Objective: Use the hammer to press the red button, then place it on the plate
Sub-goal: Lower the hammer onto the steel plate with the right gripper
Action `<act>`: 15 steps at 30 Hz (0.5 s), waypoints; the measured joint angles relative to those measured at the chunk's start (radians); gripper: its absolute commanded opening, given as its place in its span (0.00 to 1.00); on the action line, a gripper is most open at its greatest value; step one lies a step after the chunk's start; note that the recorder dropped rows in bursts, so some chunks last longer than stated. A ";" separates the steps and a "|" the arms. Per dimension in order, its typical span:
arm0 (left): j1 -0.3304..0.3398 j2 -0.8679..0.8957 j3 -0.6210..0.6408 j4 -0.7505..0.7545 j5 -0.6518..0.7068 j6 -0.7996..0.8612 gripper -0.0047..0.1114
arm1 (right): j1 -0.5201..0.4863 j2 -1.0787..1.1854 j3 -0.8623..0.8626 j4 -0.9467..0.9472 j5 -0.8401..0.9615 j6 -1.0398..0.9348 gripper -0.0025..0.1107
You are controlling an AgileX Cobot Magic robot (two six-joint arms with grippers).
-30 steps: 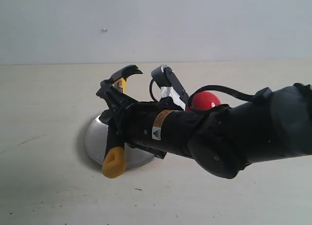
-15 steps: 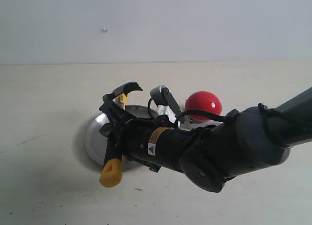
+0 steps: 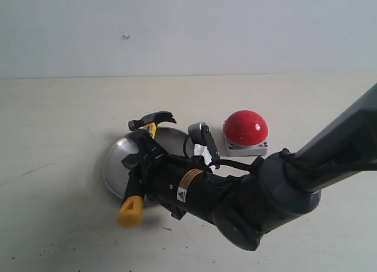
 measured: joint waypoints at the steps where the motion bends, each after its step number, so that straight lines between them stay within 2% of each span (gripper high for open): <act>1: 0.000 0.000 0.000 0.000 0.000 0.000 0.04 | 0.000 0.002 0.000 0.002 0.000 0.004 0.02; 15: 0.000 0.000 0.000 0.000 0.000 0.004 0.04 | -0.053 0.011 0.000 0.004 -0.004 0.032 0.02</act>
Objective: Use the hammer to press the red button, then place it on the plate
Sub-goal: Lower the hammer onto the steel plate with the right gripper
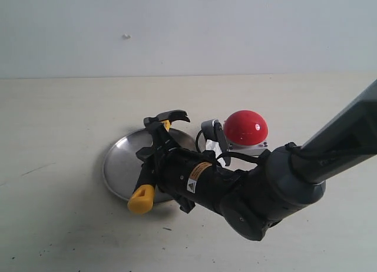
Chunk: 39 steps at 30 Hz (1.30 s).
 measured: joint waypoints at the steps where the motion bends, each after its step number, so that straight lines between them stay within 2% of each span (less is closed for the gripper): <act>1: 0.000 0.000 0.000 0.000 0.000 0.000 0.04 | 0.000 0.000 -0.002 -0.002 -0.001 0.002 0.02; 17: 0.000 0.000 0.000 0.000 0.000 0.000 0.04 | 0.000 0.000 -0.002 -0.012 0.010 0.002 0.03; 22: 0.000 0.000 0.000 0.000 0.000 0.000 0.04 | 0.000 0.000 -0.006 -0.026 0.035 0.002 0.12; 30: 0.000 0.000 0.000 -0.002 0.000 0.000 0.04 | 0.000 0.000 -0.009 -0.039 0.044 0.002 0.21; 39: 0.000 0.000 0.000 -0.002 0.000 0.000 0.04 | 0.000 0.000 -0.009 -0.043 0.087 0.029 0.38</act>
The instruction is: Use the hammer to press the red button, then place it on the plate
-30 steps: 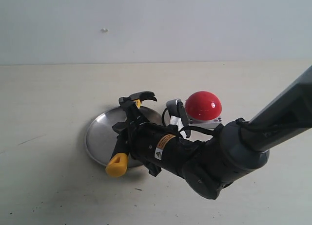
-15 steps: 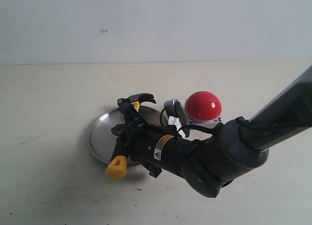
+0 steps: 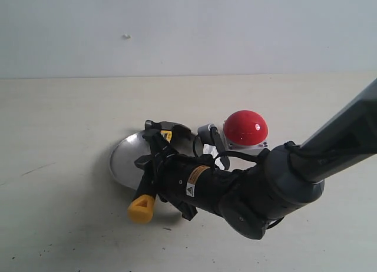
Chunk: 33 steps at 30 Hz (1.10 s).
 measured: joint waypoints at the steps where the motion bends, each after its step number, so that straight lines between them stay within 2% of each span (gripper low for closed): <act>1: 0.000 0.000 0.000 0.000 0.000 0.000 0.04 | 0.000 0.000 0.000 -0.002 0.000 0.005 0.39; 12: 0.000 0.000 0.000 0.000 0.000 0.000 0.04 | 0.000 0.000 0.000 -0.032 0.002 0.096 0.54; 19: 0.000 0.000 0.000 -0.002 0.000 0.000 0.04 | 0.000 -0.020 0.000 -0.067 0.066 0.204 0.55; 27: 0.000 0.000 0.000 -0.011 0.000 0.002 0.04 | 0.000 -0.090 0.000 -0.048 0.117 0.183 0.55; 30: 0.000 0.000 0.000 -0.012 0.002 0.004 0.04 | 0.000 -0.099 0.000 -0.046 0.120 0.181 0.48; 33: 0.000 0.000 0.000 -0.014 0.006 0.004 0.04 | 0.000 -0.099 0.000 -0.046 0.137 0.179 0.31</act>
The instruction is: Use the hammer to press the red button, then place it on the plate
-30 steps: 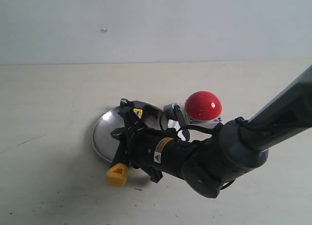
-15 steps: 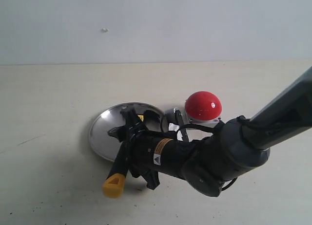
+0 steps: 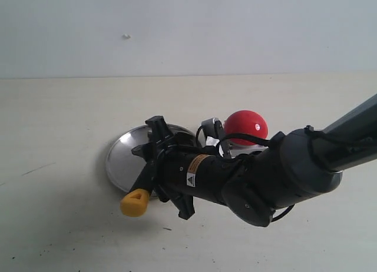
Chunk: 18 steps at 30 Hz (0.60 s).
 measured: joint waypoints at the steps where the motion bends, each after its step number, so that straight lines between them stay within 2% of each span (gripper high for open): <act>1: 0.000 0.000 0.000 -0.002 0.002 0.000 0.04 | 0.000 0.000 0.000 0.000 0.009 0.000 0.25; 5: 0.000 0.000 0.000 -0.006 0.004 0.000 0.04 | 0.000 0.000 0.000 -0.003 0.028 0.000 0.02; 10: 0.000 0.000 0.000 -0.006 0.004 0.000 0.04 | 0.000 0.000 0.000 -0.018 0.030 -0.014 0.02; 18: 0.000 0.000 0.000 -0.014 0.004 0.012 0.04 | 0.000 -0.002 0.000 -0.017 -0.038 -0.141 0.02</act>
